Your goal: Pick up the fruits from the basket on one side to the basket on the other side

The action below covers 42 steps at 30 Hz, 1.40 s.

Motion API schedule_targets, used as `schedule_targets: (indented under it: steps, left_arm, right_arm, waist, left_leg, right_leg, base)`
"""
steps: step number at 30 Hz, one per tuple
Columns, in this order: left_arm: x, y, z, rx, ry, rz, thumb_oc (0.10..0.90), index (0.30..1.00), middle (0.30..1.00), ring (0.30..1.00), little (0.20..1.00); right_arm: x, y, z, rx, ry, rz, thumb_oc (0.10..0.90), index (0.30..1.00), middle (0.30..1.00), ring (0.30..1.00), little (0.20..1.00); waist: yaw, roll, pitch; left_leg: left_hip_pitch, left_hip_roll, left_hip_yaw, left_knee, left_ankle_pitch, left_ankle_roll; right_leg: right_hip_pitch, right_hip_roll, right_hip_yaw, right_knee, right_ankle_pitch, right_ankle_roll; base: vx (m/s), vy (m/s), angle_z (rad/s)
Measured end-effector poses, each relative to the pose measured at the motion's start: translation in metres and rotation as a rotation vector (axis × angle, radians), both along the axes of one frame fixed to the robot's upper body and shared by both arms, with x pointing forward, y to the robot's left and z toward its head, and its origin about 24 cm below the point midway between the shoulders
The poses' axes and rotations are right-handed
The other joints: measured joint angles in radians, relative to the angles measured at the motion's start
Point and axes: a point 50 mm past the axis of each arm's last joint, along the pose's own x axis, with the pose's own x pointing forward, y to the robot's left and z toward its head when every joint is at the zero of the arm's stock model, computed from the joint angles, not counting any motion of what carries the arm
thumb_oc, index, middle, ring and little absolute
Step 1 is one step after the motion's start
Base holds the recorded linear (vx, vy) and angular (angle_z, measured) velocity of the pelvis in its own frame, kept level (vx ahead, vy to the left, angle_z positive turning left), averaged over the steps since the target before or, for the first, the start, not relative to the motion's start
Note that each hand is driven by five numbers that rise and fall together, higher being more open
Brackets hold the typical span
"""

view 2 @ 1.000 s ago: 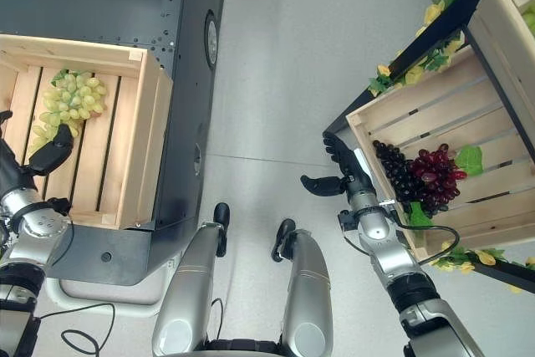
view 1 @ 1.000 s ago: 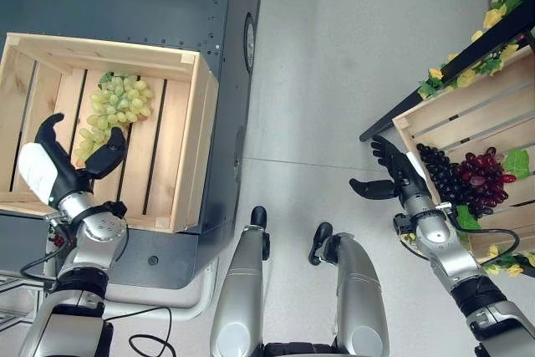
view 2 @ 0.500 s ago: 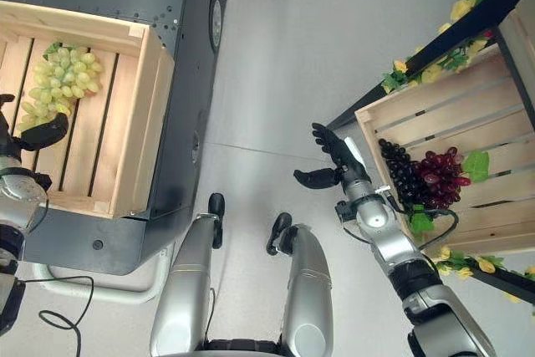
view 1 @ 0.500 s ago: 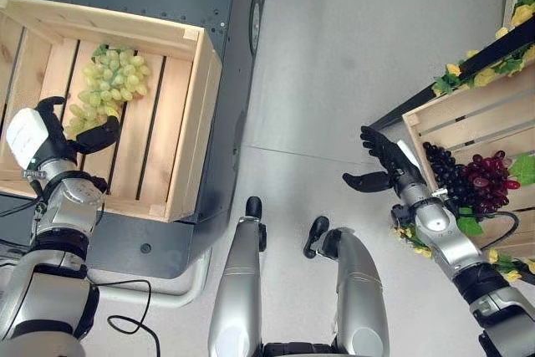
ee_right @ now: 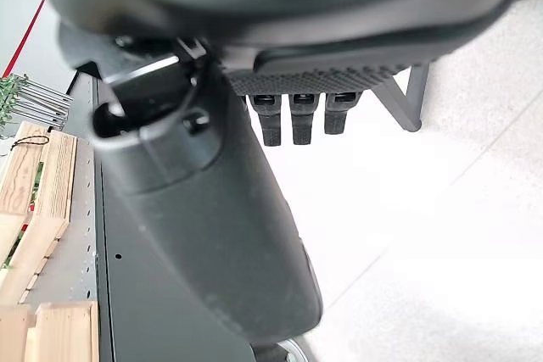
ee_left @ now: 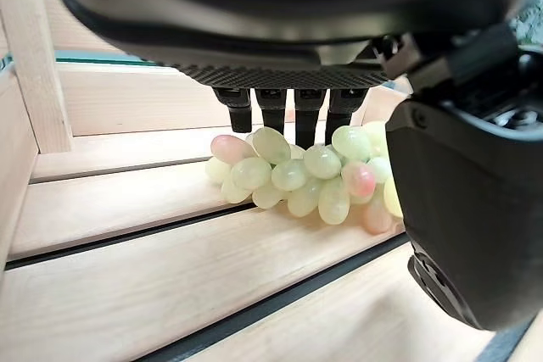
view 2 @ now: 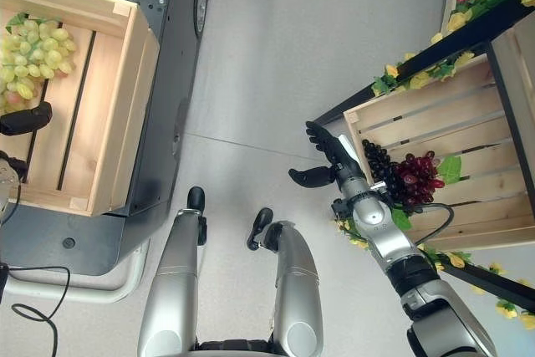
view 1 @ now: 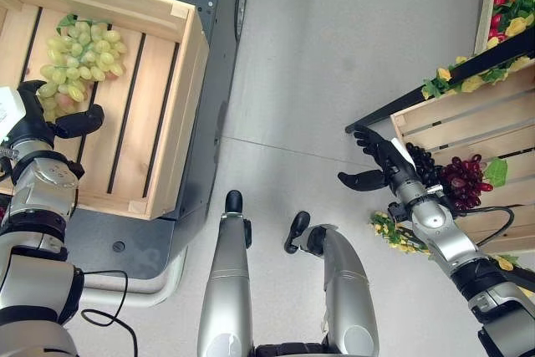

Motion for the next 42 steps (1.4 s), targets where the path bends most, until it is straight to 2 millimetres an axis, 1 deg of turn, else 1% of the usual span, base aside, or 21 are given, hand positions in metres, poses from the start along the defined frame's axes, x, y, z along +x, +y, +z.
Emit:
schedule_targets:
  steps: [4,7,14,17,18,19,20,24,27,33,36,40,42]
  left_arm:
    - [-0.002,0.005,0.003,0.024,0.028,0.081,0.8,0.9,0.9,0.9,0.9]
    - [-0.004,0.007,0.004,0.047,0.035,0.113,0.8,0.9,0.9,0.9,0.9]
    - [0.003,0.002,0.015,0.073,0.031,0.09,0.8,0.9,0.9,0.9,0.9]
    - [0.005,0.002,0.027,0.108,0.044,0.071,0.8,0.9,0.9,0.9,0.9]
    - [0.006,0.002,0.028,0.109,0.051,0.067,0.627,0.641,0.641,0.641,0.641]
    - [0.005,0.003,0.028,0.107,0.055,0.066,0.414,0.321,0.321,0.321,0.321]
    - [0.005,0.003,0.03,0.105,0.058,0.064,0.4,0.3,0.3,0.3,0.3]
    - [0.006,0.003,0.034,0.118,0.083,0.044,0.4,0.3,0.3,0.3,0.3]
    - [0.007,0.001,0.033,0.124,0.085,0.022,0.4,0.3,0.3,0.3,0.3]
    - [0.008,0.001,0.031,0.115,0.096,0.002,0.4,0.3,0.3,0.3,0.3]
    - [0.007,0.001,0.025,0.098,0.131,-0.009,0.4,0.3,0.3,0.3,0.3]
    - [0.002,0.005,0.013,0.078,0.18,-0.009,0.4,0.3,0.3,0.3,0.3]
    - [-0.001,0.007,0.003,0.064,0.226,-0.012,0.4,0.3,0.3,0.3,0.3]
  right_arm:
    - [0.002,0.001,0.003,0.01,-0.009,0.001,0.8,0.9,0.9,0.9,0.9]
    - [0.002,-0.001,0.001,0.033,0.004,-0.007,0.8,0.9,0.9,0.9,0.9]
    - [0.003,0.003,0.003,0.03,-0.009,0.013,0.8,0.9,0.9,0.9,0.9]
    - [0.004,0.004,0.004,0.03,-0.014,0.016,0.8,0.9,0.9,0.9,0.9]
    - [0.004,0.004,0.005,0.03,-0.016,0.017,0.8,0.9,0.9,0.9,0.9]
    - [0.005,0.005,0.006,0.03,-0.02,0.018,0.8,0.9,0.9,0.9,0.9]
    - [0.006,0.005,0.007,0.031,-0.023,0.019,0.8,0.9,0.9,0.9,0.9]
    - [0.008,0.006,0.012,0.038,-0.039,0.023,0.8,0.9,0.9,0.9,0.9]
    - [0.008,0.006,0.012,0.065,-0.036,0.02,0.8,0.9,0.9,0.9,0.9]
    - [0.007,0.006,0.011,0.066,-0.033,0.02,0.8,0.9,0.9,0.9,0.9]
    - [0.006,0.006,0.008,0.071,-0.027,0.021,0.8,0.9,0.9,0.9,0.9]
    - [0.005,0.012,0.009,0.085,-0.034,0.037,0.8,0.9,0.9,0.9,0.9]
    - [0.005,0.013,0.008,0.089,-0.031,0.044,0.8,0.9,0.9,0.9,0.9]
  waist:
    - [-0.009,-0.006,0.0]
    - [-0.007,-0.007,0.0]
    - [0.003,-0.011,-0.001]
    - [0.013,-0.011,-0.001]
    - [0.014,-0.011,-0.001]
    - [0.015,-0.011,-0.001]
    - [0.015,-0.011,-0.001]
    - [0.015,-0.011,-0.001]
    - [0.018,-0.011,-0.001]
    - [0.014,-0.013,-0.001]
    - [0.012,-0.017,-0.001]
    - [-0.001,-0.02,-0.002]
    - [-0.002,-0.021,-0.002]
  left_leg:
    - [-0.016,0.002,0.0,0.002,0.0,-0.001]
    - [-0.024,0.005,-0.002,0.006,-0.001,0.0]
    - [-0.041,0.011,-0.003,0.014,-0.004,0.006]
    - [-0.056,0.011,-0.006,0.014,-0.002,0.003]
    - [-0.056,0.011,-0.006,0.014,-0.002,0.003]
    - [-0.056,0.012,-0.006,0.014,-0.002,0.002]
    - [-0.057,0.012,-0.006,0.014,0.0,0.0]
    - [-0.057,0.012,-0.006,0.015,-0.001,0.0]
    - [-0.057,0.012,-0.006,0.016,0.0,0.0]
    - [-0.047,0.012,-0.007,0.02,-0.001,0.002]
    - [-0.031,0.012,-0.005,0.018,-0.003,0.004]
    - [0.003,0.012,0.003,0.009,-0.004,0.005]
    - [0.031,0.012,0.013,-0.003,-0.004,0.006]
  right_leg:
    - [-0.013,0.004,0.0,-0.003,0.001,0.001]
    - [-0.014,0.009,0.0,-0.005,0.001,0.001]
    - [-0.026,0.018,0.001,-0.007,0.002,0.002]
    - [-0.041,0.02,0.0,-0.005,0.003,0.002]
    - [-0.041,0.02,0.0,-0.006,0.004,0.002]
    - [-0.041,0.02,0.0,-0.007,0.004,0.002]
    - [-0.041,0.021,0.0,-0.007,0.004,0.002]
    - [-0.041,0.022,0.001,-0.007,0.004,0.002]
    - [-0.039,0.022,0.001,-0.008,0.004,0.003]
    - [-0.027,0.022,0.0,-0.008,0.006,0.004]
    - [-0.011,0.022,0.002,-0.013,0.007,0.005]
    - [0.016,0.022,0.011,-0.019,0.008,0.007]
    - [0.033,0.021,0.023,-0.026,0.009,0.009]
  base:
    - [0.0,0.0,0.0]
    - [-0.01,0.029,0.07]
    - [0.0,0.004,0.01]
    - [0.0,0.0,0.0]
    - [-0.01,0.032,0.0]
    - [0.0,0.0,0.0]
    - [0.0,0.0,0.0]
    - [0.0,0.0,0.0]
    - [0.0,0.0,0.0]
    - [0.0,-0.005,0.0]
    - [-0.02,-0.034,-0.01]
    - [0.0,-0.02,-0.04]
    - [-0.01,-0.009,-0.1]
